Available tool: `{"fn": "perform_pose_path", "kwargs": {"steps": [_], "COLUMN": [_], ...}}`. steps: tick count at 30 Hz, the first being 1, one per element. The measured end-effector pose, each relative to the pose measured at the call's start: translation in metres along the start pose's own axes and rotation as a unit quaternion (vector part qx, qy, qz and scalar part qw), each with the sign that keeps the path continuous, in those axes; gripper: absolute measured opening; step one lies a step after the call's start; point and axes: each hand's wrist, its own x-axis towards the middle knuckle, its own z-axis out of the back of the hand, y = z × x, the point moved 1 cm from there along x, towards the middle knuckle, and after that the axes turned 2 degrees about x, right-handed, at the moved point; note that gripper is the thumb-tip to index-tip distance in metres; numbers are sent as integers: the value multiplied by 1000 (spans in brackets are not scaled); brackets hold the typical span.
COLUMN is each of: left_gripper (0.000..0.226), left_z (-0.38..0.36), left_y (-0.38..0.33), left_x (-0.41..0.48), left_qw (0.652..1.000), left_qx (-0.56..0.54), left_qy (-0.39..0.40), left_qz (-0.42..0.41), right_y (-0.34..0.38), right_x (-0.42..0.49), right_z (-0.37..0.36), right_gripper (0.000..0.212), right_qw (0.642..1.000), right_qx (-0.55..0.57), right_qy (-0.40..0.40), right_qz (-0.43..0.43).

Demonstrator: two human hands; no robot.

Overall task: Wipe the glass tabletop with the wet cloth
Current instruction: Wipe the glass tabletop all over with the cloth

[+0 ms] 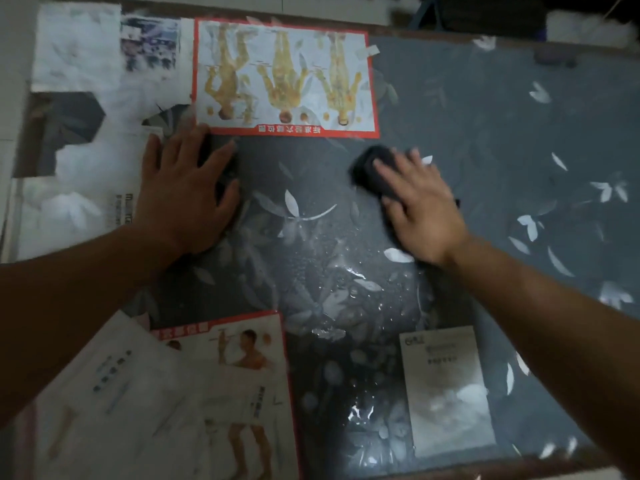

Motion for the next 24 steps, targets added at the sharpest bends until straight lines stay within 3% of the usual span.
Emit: {"fn": "perform_pose_path", "kwargs": {"steps": [3, 9, 15, 21, 24], "left_gripper": [57, 58, 58, 70, 68], "left_z": [0, 21, 29, 10, 1], "left_y": [-4, -20, -76, -88, -85], "left_x": [0, -8, -93, -137, -141], "left_qw": [998, 997, 997, 993, 994], "left_qx": [48, 57, -53, -45, -42], "left_qy": [-10, 47, 51, 70, 53], "left_qz": [-28, -4, 22, 88, 83], "right_y": [8, 49, 38, 51, 33], "right_x": [-1, -93, -59, -115, -98], "right_z": [-3, -20, -17, -25, -19], "right_gripper": [56, 56, 55, 53, 51], "right_qw": [996, 996, 998, 996, 998], "right_qx": [7, 18, 27, 32, 56], "right_qy": [-20, 67, 23, 51, 34], "right_qz": [-87, 59, -51, 70, 26]}}
